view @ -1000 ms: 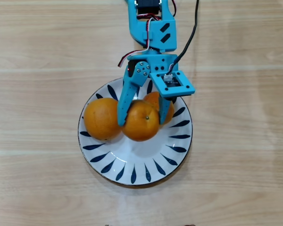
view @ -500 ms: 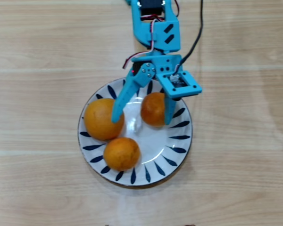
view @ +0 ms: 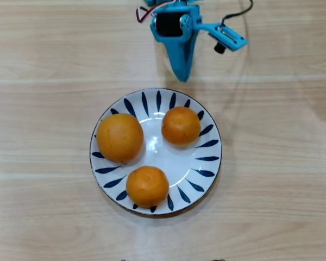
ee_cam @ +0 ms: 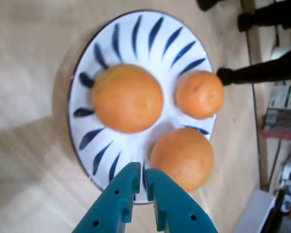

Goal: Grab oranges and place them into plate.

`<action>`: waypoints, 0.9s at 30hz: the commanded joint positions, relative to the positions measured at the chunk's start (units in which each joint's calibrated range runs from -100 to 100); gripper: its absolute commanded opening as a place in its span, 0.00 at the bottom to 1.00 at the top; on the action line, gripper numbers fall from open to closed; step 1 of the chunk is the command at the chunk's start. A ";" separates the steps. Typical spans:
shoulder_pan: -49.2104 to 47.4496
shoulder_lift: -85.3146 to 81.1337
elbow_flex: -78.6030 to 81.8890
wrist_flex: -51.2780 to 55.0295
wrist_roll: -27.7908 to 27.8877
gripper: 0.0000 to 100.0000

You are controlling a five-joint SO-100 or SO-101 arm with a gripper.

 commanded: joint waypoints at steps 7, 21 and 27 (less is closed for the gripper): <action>1.05 -38.63 34.68 3.49 8.69 0.02; 0.41 -62.72 54.14 18.01 12.51 0.02; 0.57 -62.80 54.23 19.39 12.09 0.02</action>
